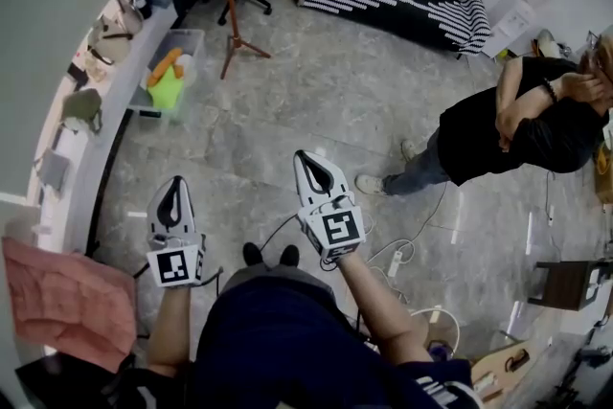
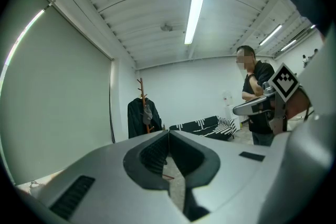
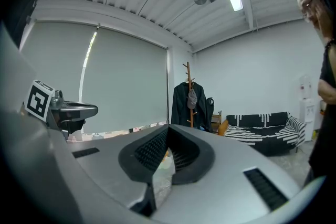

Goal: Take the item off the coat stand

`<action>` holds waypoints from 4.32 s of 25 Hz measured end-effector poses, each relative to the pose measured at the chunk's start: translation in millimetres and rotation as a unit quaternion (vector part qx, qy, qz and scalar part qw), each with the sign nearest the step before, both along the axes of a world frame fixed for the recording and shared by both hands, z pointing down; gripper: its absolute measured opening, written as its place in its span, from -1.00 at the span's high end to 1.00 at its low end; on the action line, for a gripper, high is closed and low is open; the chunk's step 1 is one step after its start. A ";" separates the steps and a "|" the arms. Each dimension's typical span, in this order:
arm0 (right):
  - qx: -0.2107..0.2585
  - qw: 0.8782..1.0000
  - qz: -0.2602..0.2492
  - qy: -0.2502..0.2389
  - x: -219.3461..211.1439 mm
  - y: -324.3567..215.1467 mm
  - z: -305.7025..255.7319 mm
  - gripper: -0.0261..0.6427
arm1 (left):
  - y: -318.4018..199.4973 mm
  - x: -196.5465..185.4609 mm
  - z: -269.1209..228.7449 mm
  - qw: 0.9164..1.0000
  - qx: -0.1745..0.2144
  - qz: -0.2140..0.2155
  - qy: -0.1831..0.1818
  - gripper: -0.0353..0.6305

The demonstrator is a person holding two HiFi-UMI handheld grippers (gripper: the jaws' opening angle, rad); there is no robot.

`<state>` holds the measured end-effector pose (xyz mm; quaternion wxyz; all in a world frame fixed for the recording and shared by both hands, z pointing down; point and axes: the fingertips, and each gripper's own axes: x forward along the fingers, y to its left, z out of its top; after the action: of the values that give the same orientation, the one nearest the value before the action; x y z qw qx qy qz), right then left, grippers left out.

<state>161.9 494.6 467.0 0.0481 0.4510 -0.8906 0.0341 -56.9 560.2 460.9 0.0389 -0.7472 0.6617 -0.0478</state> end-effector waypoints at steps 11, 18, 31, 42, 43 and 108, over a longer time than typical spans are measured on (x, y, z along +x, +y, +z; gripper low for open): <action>0.003 0.999 -0.031 0.024 -10.8 -0.4 4.2 0.57 | -1.5 -0.1 1.3 1.000 -0.001 0.003 -0.003 0.81; 0.008 0.998 -0.063 0.016 -29.4 -6.4 -4.9 -0.13 | -0.3 -6.5 4.0 1.000 -0.002 0.007 -0.002 0.82; 0.048 0.997 -0.059 0.017 -66.4 -34.2 -47.6 -0.18 | -0.8 -38.6 -2.0 1.000 -0.007 0.018 0.013 0.82; 0.066 0.996 -0.048 0.024 -124.1 -112.8 -66.4 -0.18 | -38.5 -87.4 11.2 0.999 -0.020 0.028 0.024 0.82; 0.067 0.996 -0.050 0.026 -127.7 -124.1 -65.3 -0.18 | -46.8 -90.1 14.2 0.999 -0.022 0.026 0.026 0.82; 0.027 0.982 -0.171 0.078 -369.0 -1122.5 -65.8 0.11 | -878.9 -246.1 21.7 0.993 -0.057 -0.099 0.016 0.82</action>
<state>-207.1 -628.0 401.2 0.1106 0.2945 -0.9486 -0.0337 -303.0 -318.7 482.6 -0.0189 -0.6800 0.7289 -0.0773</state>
